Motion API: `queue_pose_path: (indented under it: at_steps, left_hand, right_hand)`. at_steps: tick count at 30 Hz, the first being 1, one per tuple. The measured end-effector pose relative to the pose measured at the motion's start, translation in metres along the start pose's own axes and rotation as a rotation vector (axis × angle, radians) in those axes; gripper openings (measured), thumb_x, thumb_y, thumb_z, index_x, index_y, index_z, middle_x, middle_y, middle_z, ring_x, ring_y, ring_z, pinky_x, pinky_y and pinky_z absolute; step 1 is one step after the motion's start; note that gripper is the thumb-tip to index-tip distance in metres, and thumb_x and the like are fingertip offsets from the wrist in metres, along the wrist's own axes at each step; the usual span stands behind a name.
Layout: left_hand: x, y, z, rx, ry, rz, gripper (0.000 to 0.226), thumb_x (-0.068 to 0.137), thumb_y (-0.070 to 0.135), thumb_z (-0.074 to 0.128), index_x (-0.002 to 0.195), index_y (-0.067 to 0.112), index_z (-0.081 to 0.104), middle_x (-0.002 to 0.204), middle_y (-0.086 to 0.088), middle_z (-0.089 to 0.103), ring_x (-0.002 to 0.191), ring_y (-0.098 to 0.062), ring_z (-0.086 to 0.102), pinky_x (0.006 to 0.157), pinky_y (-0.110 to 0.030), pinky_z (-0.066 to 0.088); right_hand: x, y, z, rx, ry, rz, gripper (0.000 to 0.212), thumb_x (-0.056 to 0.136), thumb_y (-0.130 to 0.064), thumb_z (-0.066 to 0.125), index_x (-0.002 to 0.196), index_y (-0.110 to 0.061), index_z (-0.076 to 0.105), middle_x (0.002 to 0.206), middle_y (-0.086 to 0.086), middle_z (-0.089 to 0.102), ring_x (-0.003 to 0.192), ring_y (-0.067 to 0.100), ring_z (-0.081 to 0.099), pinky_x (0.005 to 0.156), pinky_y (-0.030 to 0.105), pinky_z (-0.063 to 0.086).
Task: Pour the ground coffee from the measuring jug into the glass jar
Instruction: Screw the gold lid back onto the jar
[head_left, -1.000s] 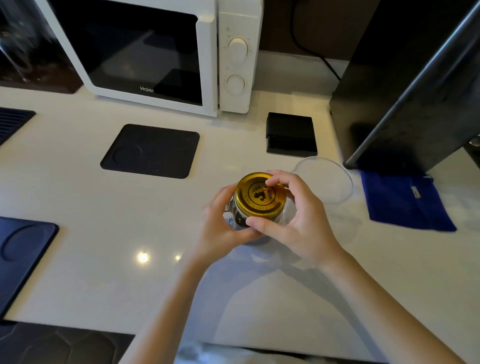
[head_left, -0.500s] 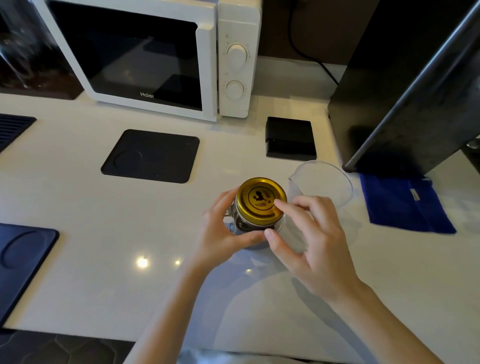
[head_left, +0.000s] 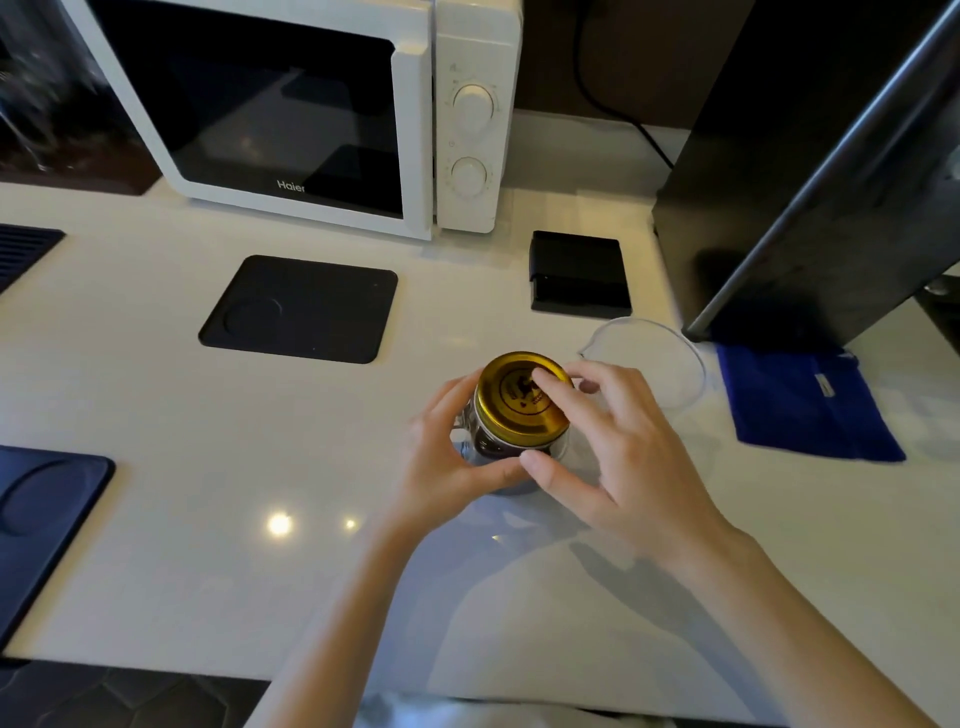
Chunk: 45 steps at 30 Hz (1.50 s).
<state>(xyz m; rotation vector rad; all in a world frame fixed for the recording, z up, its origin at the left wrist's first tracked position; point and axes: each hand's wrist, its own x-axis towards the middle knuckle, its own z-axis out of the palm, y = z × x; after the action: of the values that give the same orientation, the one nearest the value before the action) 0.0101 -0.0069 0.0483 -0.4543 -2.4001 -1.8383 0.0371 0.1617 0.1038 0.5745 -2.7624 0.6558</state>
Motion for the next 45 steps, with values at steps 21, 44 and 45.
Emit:
queue_pose_path:
  at_steps: [21, 44, 45]
  left_hand:
    - [0.002, 0.0, -0.007, 0.024, -0.063, -0.017, 0.078, 0.053, 0.054, 0.077, 0.121, 0.023, 0.053, 0.115, 0.003, 0.06, 0.107, -0.004, 0.055, 0.089, -0.019, 0.045]
    - [0.005, 0.002, -0.01, 0.032, -0.073, 0.037, 0.058, 0.06, 0.042, 0.076, 0.113, 0.031, 0.055, 0.105, 0.015, 0.062, 0.097, -0.003, 0.058, 0.082, -0.016, 0.045]
    - [0.005, 0.003, -0.01, 0.038, -0.082, 0.033, 0.058, 0.06, 0.042, 0.076, 0.113, 0.032, 0.055, 0.106, 0.015, 0.062, 0.098, -0.004, 0.058, 0.082, -0.016, 0.045]
  right_hand:
    - [0.02, 0.008, -0.035, 0.138, -0.03, -0.092, 0.035, 0.082, -0.041, 0.053, 0.088, -0.012, 0.07, 0.079, 0.001, 0.066, 0.072, 0.017, 0.058, 0.06, 0.034, 0.053]
    - [0.018, -0.012, 0.009, 0.428, 0.044, 0.165, 0.051, 0.066, -0.041, 0.075, 0.107, -0.025, 0.049, 0.107, -0.007, 0.057, 0.101, 0.011, 0.053, 0.082, 0.023, 0.047]
    - [0.016, -0.012, 0.01, 0.438, 0.043, 0.182, 0.054, 0.066, -0.042, 0.075, 0.11, -0.026, 0.048, 0.109, -0.007, 0.058, 0.102, 0.011, 0.053, 0.083, 0.023, 0.048]
